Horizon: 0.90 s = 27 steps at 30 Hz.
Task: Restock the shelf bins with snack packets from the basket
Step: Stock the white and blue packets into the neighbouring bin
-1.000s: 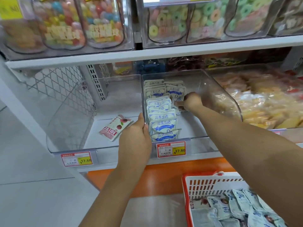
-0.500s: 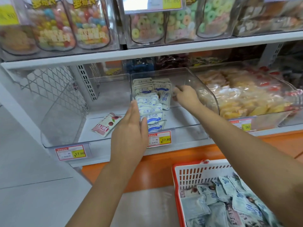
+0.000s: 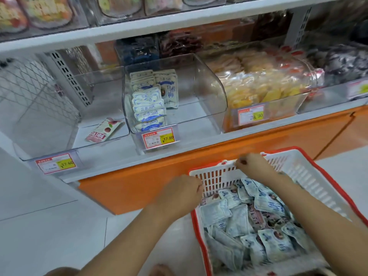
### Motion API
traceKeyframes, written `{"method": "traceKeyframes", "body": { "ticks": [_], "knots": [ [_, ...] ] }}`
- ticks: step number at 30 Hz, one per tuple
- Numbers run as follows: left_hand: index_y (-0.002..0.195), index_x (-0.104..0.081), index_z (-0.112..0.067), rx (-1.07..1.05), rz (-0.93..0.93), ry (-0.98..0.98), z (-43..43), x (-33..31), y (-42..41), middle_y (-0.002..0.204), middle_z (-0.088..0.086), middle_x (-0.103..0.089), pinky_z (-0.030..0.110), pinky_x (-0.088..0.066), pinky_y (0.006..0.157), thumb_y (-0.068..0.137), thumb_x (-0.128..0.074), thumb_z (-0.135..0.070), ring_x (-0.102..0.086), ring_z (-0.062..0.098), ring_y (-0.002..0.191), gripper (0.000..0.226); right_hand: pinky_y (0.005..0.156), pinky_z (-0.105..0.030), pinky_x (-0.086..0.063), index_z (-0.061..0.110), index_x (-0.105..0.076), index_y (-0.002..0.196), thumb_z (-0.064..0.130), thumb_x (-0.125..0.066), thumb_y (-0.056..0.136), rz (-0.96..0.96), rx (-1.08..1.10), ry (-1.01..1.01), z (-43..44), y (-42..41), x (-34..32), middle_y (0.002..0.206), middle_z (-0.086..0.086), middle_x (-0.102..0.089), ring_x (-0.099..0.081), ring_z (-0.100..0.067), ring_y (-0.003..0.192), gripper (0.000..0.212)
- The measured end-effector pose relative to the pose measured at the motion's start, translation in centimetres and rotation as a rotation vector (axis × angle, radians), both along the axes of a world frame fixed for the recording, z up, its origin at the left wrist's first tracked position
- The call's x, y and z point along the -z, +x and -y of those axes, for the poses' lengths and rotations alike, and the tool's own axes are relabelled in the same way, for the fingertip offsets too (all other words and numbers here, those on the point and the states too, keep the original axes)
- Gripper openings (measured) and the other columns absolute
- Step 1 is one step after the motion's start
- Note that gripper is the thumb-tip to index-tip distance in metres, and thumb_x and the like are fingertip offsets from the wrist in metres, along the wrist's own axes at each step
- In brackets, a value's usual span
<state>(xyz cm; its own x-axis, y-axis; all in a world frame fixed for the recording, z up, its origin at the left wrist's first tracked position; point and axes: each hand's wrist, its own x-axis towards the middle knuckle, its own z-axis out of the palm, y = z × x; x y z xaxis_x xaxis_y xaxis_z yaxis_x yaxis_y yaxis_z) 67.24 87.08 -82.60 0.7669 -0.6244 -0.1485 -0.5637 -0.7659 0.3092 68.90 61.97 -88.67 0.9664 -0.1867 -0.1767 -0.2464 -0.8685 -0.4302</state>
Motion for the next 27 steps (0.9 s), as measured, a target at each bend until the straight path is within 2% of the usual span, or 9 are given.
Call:
{"method": "traceKeyframes", "body": {
  "ticks": [5, 7, 9, 11, 16, 20, 23, 25, 27],
  "knots": [
    [0.110, -0.064, -0.014, -0.005, -0.210, 0.139, -0.3, 3.5, 0.1, 0.111, 0.007, -0.066, 0.025, -0.047, 0.071, 0.102, -0.037, -0.021, -0.063, 0.020, 0.088, 0.029, 0.054, -0.023, -0.033, 0.011, -0.051, 0.074, 0.017, -0.043, 0.100, -0.288, 0.079, -0.068, 2.6, -2.2, 6.5, 0.070, 0.000, -0.048, -0.041, -0.010, 0.059, 0.027],
    [0.109, -0.063, -0.014, -0.019, -0.272, 0.124, -0.1, 4.1, 0.2, 0.108, 0.007, -0.066, 0.022, -0.042, 0.066, 0.102, -0.035, -0.022, -0.060, 0.018, 0.084, 0.029, 0.066, -0.026, -0.042, 0.007, -0.056, 0.097, 0.013, -0.041, 0.099, -0.383, 0.043, -0.100, 2.6, -3.0, 9.0, 0.094, -0.006, -0.061, -0.054, -0.015, 0.074, 0.017],
    [0.108, -0.062, -0.011, -0.024, -0.296, 0.132, 0.3, 4.6, 0.2, 0.105, 0.007, -0.065, 0.022, -0.039, 0.064, 0.102, -0.036, -0.020, -0.056, 0.015, 0.080, 0.028, 0.081, -0.031, -0.050, 0.004, -0.047, 0.132, 0.006, -0.041, 0.098, -0.392, 0.051, -0.118, 2.9, -3.7, 11.8, 0.127, -0.011, -0.056, -0.060, -0.023, 0.103, 0.035],
    [0.105, -0.062, -0.007, -0.025, -0.275, 0.169, 0.6, 5.3, 0.4, 0.102, 0.009, -0.065, 0.024, -0.043, 0.065, 0.101, -0.037, -0.013, -0.059, 0.019, 0.082, 0.026, 0.092, -0.030, -0.049, 0.009, -0.038, 0.140, -0.001, -0.045, 0.093, -0.326, 0.044, -0.165, 3.0, -4.4, 13.4, 0.144, -0.006, -0.042, -0.049, -0.022, 0.124, 0.048],
    [0.094, -0.063, -0.004, -0.093, -0.264, 0.228, 1.0, 6.6, 1.1, 0.092, 0.011, -0.067, 0.032, -0.052, 0.068, 0.096, -0.042, -0.006, -0.064, 0.024, 0.079, 0.022, 0.090, -0.025, -0.048, 0.013, -0.028, 0.145, -0.006, -0.053, 0.086, -0.271, 0.003, -0.363, 3.1, -3.8, 13.2, 0.148, -0.002, -0.031, -0.027, -0.022, 0.136, 0.067],
    [0.076, -0.056, -0.007, -0.094, -0.244, 0.257, 1.3, 6.6, 1.5, 0.077, 0.007, -0.060, 0.026, -0.042, 0.057, 0.096, -0.041, -0.006, -0.055, 0.019, 0.066, 0.025, 0.084, -0.023, -0.048, 0.011, -0.042, 0.135, -0.003, -0.048, 0.089, -0.243, 0.029, -0.403, 2.5, -3.8, 13.1, 0.137, -0.005, -0.042, -0.040, -0.020, 0.126, 0.048],
    [0.069, -0.049, -0.011, -0.090, -0.251, 0.266, 1.4, 6.5, 1.4, 0.068, 0.001, -0.051, 0.020, -0.033, 0.049, 0.096, -0.041, -0.005, -0.047, 0.013, 0.058, 0.028, 0.063, -0.024, -0.043, 0.011, -0.059, 0.092, -0.005, -0.044, 0.089, -0.253, 0.111, -0.379, 2.0, -3.5, 12.0, 0.095, -0.004, -0.060, -0.060, -0.019, 0.085, 0.023],
    [0.074, -0.052, -0.010, -0.101, -0.271, 0.269, 1.5, 6.4, 1.4, 0.071, 0.003, -0.053, 0.022, -0.034, 0.049, 0.095, -0.041, -0.005, -0.048, 0.015, 0.060, 0.024, 0.054, -0.026, -0.040, 0.013, -0.044, 0.065, -0.003, -0.047, 0.088, -0.241, 0.184, -0.316, 1.8, -3.2, 11.4, 0.064, -0.001, -0.047, -0.049, -0.017, 0.058, 0.028],
    [0.080, -0.057, -0.007, -0.128, -0.306, 0.272, 1.6, 6.1, 1.4, 0.073, 0.005, -0.054, 0.023, -0.034, 0.050, 0.095, -0.041, -0.006, -0.049, 0.016, 0.063, 0.022, 0.045, -0.023, -0.032, 0.013, -0.036, 0.057, 0.001, -0.051, 0.085, -0.166, 0.257, -0.190, 1.7, -3.0, 10.8, 0.054, -0.002, -0.040, -0.038, -0.016, 0.048, 0.034]
  ]
}}
